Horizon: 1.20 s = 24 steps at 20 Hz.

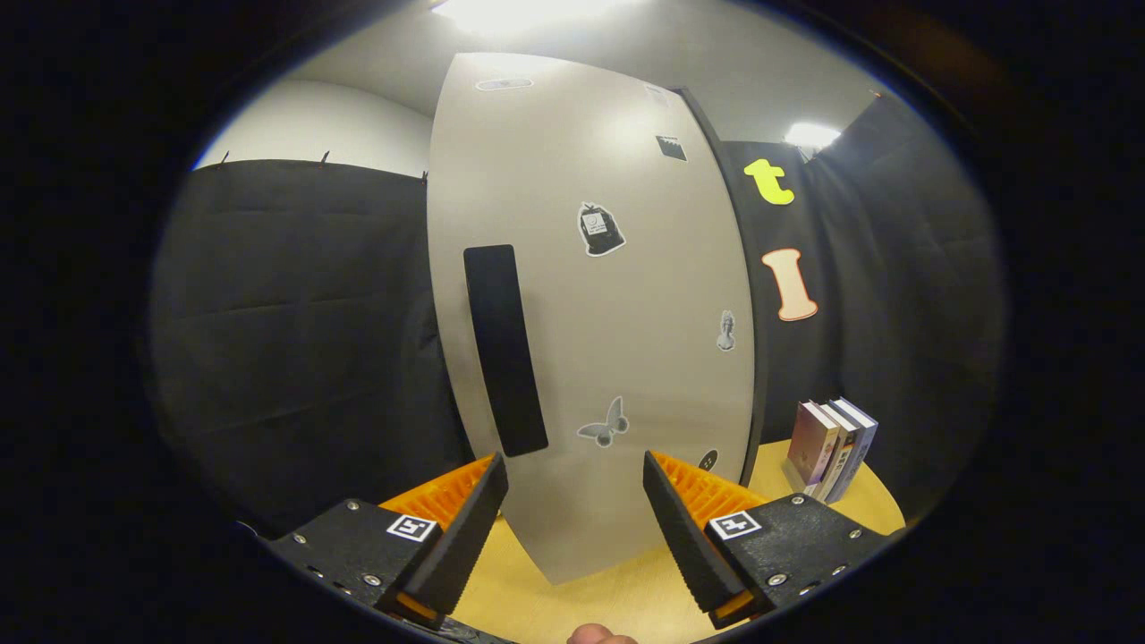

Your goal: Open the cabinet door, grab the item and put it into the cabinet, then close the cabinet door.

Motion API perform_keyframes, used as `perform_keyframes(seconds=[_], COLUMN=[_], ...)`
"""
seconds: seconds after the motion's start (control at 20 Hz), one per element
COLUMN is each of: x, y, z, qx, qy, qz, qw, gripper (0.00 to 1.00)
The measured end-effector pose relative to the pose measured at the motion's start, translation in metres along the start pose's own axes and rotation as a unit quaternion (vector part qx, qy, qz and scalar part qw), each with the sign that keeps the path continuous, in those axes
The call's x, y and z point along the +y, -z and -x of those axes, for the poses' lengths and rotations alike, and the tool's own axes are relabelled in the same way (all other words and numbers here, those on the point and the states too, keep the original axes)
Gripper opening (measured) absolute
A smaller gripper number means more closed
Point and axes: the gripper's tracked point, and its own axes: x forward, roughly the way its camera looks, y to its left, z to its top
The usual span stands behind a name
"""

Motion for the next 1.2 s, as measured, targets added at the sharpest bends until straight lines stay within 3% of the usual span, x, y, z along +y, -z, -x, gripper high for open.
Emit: perform_keyframes(seconds=[0.45, 1.05, 1.2], x=[-0.024, -0.004, -0.005], y=[-0.001, -0.010, -0.009], z=[0.008, 0.006, 0.003], qx=[-0.006, -0.025, -0.023], qy=[0.046, 0.040, 0.061], qz=[-0.017, -0.013, -0.005], qw=[0.999, 0.999, 0.998], gripper=[0.93, 0.95, 0.94])
